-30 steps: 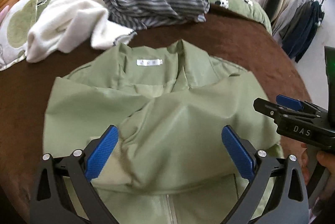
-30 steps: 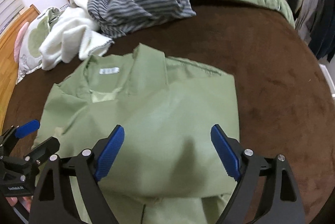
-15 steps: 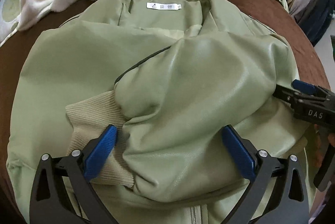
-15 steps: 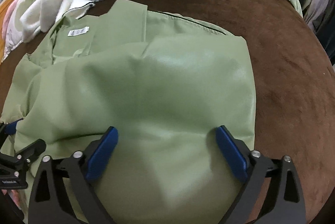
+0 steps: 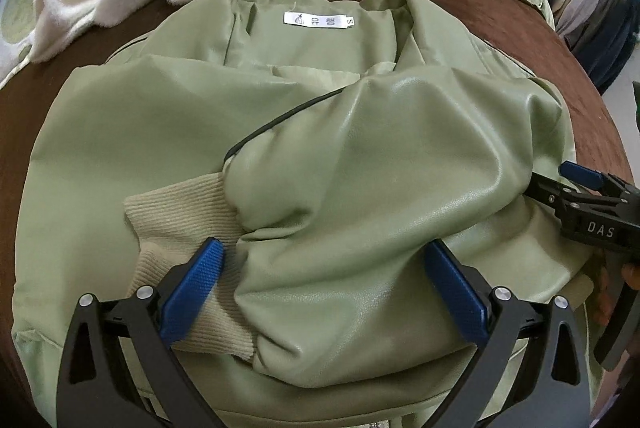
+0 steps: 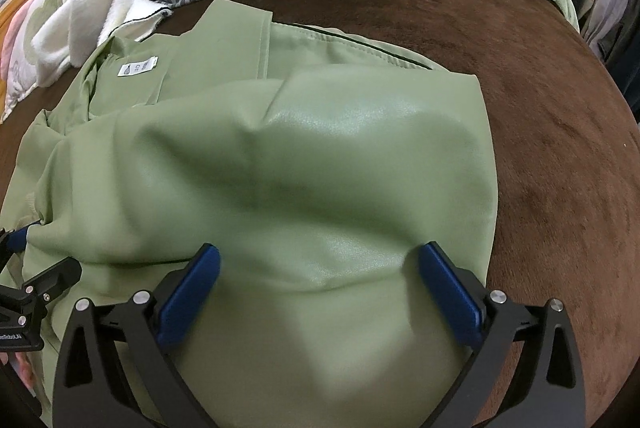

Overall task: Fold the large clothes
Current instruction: 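Release the cuff from the right tool onto the folded jacket, then move both tools to the ribbed hem of the folded jacket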

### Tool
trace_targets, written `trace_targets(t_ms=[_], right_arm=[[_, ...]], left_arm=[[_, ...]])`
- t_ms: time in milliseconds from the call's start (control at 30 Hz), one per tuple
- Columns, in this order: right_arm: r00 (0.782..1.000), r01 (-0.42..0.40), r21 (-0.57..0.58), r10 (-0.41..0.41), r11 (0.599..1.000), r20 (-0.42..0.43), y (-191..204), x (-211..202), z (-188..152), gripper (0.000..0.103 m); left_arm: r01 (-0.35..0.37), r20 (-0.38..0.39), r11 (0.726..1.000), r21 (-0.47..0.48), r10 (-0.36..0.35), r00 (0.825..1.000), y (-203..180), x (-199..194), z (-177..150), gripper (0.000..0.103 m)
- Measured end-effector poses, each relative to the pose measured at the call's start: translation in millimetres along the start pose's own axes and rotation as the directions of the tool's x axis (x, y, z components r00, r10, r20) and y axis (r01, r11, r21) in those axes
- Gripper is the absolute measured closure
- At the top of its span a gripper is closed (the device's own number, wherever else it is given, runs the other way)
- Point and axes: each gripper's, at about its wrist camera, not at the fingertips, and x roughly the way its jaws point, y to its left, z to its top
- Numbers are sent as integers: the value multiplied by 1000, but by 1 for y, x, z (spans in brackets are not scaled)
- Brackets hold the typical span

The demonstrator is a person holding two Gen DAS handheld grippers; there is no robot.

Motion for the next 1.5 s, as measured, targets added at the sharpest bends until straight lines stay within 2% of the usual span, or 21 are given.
trace_targets(t_ms=[233,333,633,833,933,1133,1333,1500], right_arm=[[1000,-5,-1,5,1000,-10,1,-12,5,5],[999,-25,-14,26,1000,29,6,-37,10,5],[989,-39,-128,56,991,134,37,-129,-2,5],[989,-31,-132,50,991,137,52,-184,-48,5],[991,-27,-106,41,994,127,55,-208,-83,5],[994,15,-26,-13,1000,104,62,-230,-157,5],[991,80,58,-85,995,99,62,-249,-228,5],[992,112,122,-119,986,49,53,-250,-273,5]], left_arm=[[27,9,1000,14,-27,1000,2,-10,-1,6],[9,17,1000,22,-9,1000,5,-27,-2,6],[-60,106,995,-85,69,992,31,-128,-21,6],[-114,100,980,-161,131,986,61,-170,-70,6],[-125,54,973,-193,138,989,79,-184,-110,6],[-117,43,987,-110,122,992,96,-214,-179,6],[-100,42,990,-100,104,994,121,-235,-240,6],[-95,-10,987,-131,94,996,141,-237,-287,6]])
